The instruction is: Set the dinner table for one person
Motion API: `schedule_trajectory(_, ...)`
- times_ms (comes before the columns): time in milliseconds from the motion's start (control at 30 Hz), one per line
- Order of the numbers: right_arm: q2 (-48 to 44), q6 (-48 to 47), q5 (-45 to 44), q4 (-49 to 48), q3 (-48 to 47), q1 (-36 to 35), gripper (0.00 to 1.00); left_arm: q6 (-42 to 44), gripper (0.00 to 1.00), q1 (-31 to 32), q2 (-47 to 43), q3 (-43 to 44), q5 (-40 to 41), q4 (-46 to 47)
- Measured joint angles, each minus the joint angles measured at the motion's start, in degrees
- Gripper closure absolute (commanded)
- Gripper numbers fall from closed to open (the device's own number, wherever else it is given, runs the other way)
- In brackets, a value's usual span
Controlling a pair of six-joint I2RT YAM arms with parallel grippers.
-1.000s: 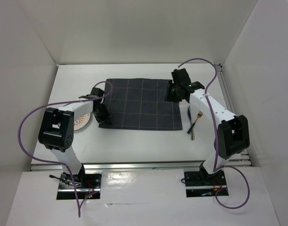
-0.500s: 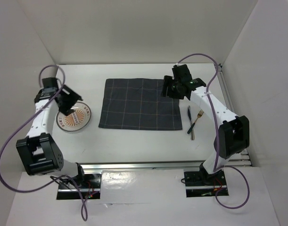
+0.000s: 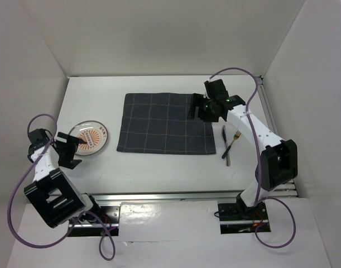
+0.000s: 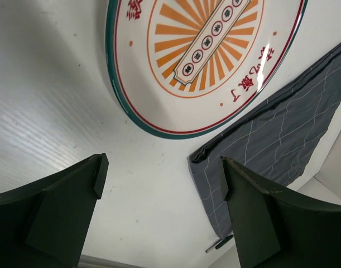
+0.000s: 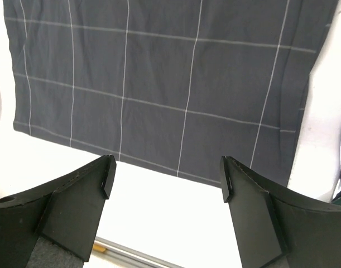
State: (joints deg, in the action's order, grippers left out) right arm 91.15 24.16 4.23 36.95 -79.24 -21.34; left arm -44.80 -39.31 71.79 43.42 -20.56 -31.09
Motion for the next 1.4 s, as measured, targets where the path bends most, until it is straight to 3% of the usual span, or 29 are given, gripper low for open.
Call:
schedule_trajectory(233, -0.3, -0.1, 2.3, 0.1, 1.3, 0.4, 0.06, 1.0, 0.0, -1.0, 2.3, -1.6, -0.6, 4.5)
schedule_trajectory(333, -0.3, -0.3, 2.7, 0.1, 1.3, 0.4, 0.01, 1.1, 0.05, -1.7, 4.7, -2.5, -0.9, 7.7)
schedule_trajectory(667, -0.3, -0.5, 3.5, 0.1, 1.3, 0.4, 0.01, 0.7, 0.23, -2.1, 11.7, -5.2, -3.8, 16.9)
schedule_trajectory(833, -0.3, -0.5, 3.6, 0.1, 1.3, 0.4, 0.01, 0.2, 0.46, -2.1, 15.3, -4.6, -5.3, 20.9)
schedule_trajectory(933, -0.2, -0.5, 3.8, 0.2, 1.3, 0.4, 0.01, -0.2, 0.71, -2.1, 17.6, -3.8, -5.7, 22.5)
schedule_trajectory(967, -0.2, -0.5, 3.8, 0.1, 1.3, 0.4, 0.01, -0.3, 0.86, -2.1, 18.1, -3.8, -5.8, 22.8)
schedule_trajectory(1033, -0.2, -0.4, 4.0, 0.1, 1.3, 0.4, 0.01, -0.9, 1.0, -2.4, 18.3, -3.5, -8.0, 23.8)
schedule_trajectory(1233, 0.5, -0.4, 4.0, 0.2, 1.3, 0.6, 0.01, 0.0, 1.0, -1.4, 17.0, -0.2, -8.8, 21.5)
schedule_trajectory(1400, 1.2, 0.0, 3.5, 0.2, 1.1, 1.0, 0.01, 1.2, 1.0, 0.6, 10.5, 4.6, -6.5, 14.4)
